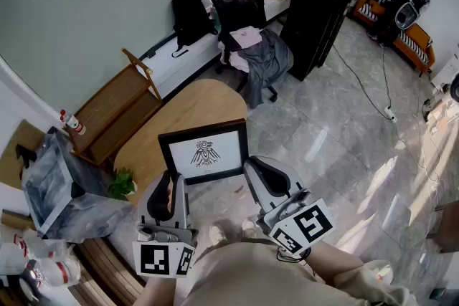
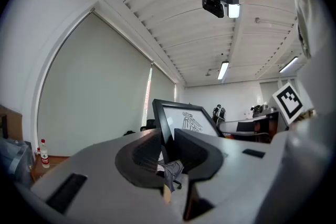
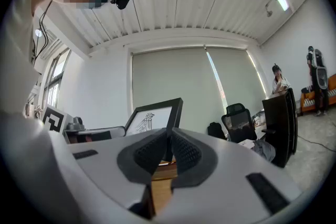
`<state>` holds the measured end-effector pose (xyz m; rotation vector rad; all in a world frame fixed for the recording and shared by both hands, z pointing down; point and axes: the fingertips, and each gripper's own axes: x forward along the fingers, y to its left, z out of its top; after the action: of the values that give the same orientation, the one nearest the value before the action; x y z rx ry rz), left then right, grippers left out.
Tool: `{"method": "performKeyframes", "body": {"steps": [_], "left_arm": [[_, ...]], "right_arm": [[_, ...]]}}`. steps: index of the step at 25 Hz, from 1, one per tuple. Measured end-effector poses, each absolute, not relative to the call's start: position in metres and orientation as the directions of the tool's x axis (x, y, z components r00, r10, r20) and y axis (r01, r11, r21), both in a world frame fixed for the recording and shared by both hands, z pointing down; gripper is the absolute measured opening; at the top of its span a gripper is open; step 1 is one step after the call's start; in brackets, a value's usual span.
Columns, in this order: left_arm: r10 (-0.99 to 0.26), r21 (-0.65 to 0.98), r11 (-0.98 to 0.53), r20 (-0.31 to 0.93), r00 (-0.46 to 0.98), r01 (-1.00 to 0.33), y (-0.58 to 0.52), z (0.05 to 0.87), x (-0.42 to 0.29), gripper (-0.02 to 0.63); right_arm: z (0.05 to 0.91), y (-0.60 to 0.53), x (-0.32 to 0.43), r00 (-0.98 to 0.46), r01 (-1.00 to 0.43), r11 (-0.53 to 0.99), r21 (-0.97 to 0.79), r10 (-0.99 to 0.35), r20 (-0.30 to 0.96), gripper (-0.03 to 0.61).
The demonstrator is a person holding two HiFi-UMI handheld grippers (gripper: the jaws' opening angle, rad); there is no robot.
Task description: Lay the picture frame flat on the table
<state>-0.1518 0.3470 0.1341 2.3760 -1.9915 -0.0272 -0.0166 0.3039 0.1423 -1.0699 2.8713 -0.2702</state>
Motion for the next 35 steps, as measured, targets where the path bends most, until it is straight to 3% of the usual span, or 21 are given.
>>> {"method": "performKeyframes", "body": {"steps": [16,23,35], "left_arm": [[-0.984,0.062,-0.172,0.033,0.174,-0.983,0.347,0.132,-0.133,0.072],[-0.985,0.028,-0.171,0.028,0.171,-0.985,0.342,0.147,-0.068,0.072],[-0.982,0.009,-0.185,0.029,0.185,-0.983,0.309,0.157,-0.045,0.073]], "right_arm": [[0.138,0.302,0.002,-0.755,-0.643,0.739,-0.201,-0.655,0.008,0.018],[0.156,0.296,0.066,-0.761,-0.631,0.747,-0.21,-0.648,-0.02,0.018],[0.171,0.264,0.09,-0.748,-0.641,0.733,-0.227,-0.663,-0.025,0.017]]}}
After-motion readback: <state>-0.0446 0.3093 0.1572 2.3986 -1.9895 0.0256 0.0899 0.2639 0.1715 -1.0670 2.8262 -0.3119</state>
